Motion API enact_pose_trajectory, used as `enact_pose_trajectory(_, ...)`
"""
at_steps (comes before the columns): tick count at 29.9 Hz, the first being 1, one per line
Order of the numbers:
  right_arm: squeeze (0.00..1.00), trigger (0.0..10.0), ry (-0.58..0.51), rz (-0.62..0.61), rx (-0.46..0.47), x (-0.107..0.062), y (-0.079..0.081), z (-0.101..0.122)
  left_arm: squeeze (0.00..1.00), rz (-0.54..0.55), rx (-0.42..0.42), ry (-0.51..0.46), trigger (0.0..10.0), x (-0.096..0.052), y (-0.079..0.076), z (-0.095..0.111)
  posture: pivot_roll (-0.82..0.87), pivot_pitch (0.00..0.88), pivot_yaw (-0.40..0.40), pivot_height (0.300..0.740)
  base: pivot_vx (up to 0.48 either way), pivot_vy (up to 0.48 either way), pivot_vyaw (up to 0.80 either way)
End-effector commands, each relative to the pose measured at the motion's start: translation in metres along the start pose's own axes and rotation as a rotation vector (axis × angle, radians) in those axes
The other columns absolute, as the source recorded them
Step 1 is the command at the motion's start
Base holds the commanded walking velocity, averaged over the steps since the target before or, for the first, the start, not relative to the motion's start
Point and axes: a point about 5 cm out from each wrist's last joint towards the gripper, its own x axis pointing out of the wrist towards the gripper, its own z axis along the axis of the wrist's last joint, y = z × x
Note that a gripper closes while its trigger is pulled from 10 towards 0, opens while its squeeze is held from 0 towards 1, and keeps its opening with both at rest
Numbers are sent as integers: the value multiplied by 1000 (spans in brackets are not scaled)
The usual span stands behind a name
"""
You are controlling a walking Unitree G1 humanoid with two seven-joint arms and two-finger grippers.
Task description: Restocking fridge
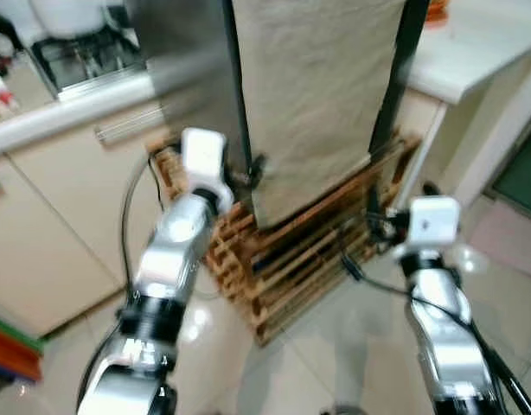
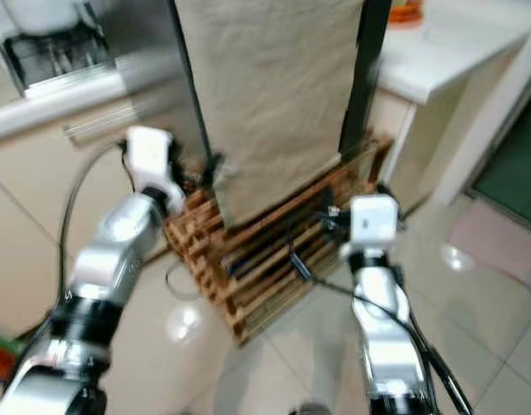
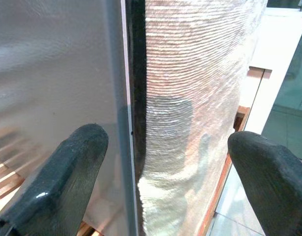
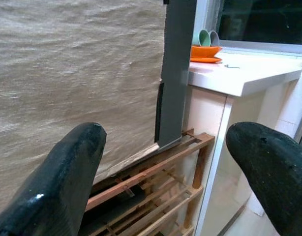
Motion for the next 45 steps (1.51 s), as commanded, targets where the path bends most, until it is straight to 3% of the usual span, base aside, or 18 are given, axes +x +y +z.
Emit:
enact_pose_trajectory(1, 0, 10000, -23, 21, 11, 0, 7, 5, 0, 2, 4, -13, 10000, 6, 3, 7, -104, 0, 68, 740, 0, 0, 0)
enact_pose_trajectory(9, 0, 10000, 0, 31, -13, -8, 1, 1, 0, -25, -27, -28, 10000, 22, 3, 22, -143, 0, 63, 740, 0, 0, 0)
enact_pose_trajectory(13, 0, 10000, 10, 26, -16, -10, -1, 0, 0, -71, -24, 12, 10000, 34, 0, 18, -159, 0, 57, 740, 0, 0, 0)
enact_pose_trajectory(22, 0, 10000, 19, 37, -20, -11, -3, -1, 0, -170, 4, 59, 10000, 45, 2, 14, -164, 0, 49, 740, 0, 0, 0)
enact_pose_trajectory(34, 0, 10000, 24, 37, -20, -11, -3, -2, 0, -168, -49, 47, 10000, 58, -1, 27, -167, 0, 49, 740, 0, 0, 0)
enact_pose_trajectory(40, 0, 10000, 26, 37, -23, -11, -3, -3, 0, -251, -36, 13, 10000, 64, -15, 40, -169, 0, 49, 740, 0, 0, 0)
enact_pose_trajectory(45, 0, 10000, 26, 38, -22, -9, -2, -3, 0, -239, -21, 55, 10000, 66, -21, 34, -170, 0, 49, 740, 0, 0, 0)
